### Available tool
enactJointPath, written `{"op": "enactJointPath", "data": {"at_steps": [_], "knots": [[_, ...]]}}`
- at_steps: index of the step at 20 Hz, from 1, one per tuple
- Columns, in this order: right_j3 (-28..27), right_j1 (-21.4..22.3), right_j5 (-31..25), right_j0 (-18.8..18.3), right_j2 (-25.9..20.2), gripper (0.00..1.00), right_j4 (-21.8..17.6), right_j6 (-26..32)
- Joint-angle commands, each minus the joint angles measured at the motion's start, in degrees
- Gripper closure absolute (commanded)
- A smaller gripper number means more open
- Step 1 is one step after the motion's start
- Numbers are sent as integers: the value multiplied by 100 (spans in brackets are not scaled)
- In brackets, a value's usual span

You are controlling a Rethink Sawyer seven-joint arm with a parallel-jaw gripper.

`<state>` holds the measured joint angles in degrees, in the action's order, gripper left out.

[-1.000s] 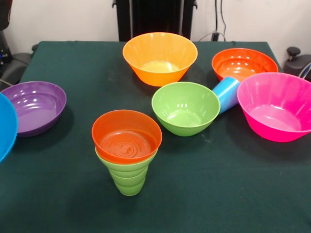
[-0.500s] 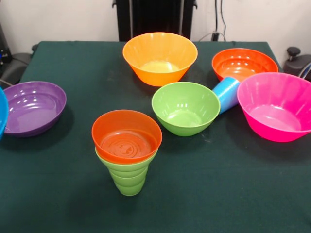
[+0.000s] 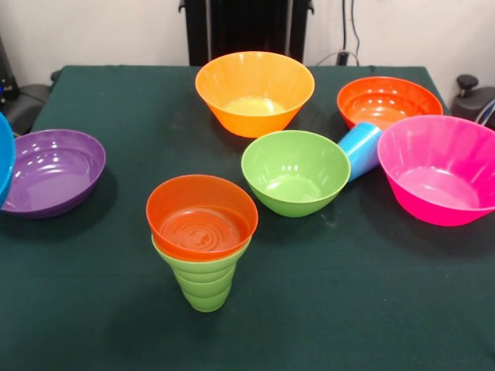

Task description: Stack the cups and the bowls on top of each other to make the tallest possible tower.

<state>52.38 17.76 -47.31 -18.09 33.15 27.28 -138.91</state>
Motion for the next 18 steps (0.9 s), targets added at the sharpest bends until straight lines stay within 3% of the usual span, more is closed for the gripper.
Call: {"op": "enactJointPath", "data": {"at_steps": [1,18], "knots": [[-414,34,-928,-55,-509,100,10,-577],[-1459,-526,-1476,153,-24,100,258,-1620]]}}
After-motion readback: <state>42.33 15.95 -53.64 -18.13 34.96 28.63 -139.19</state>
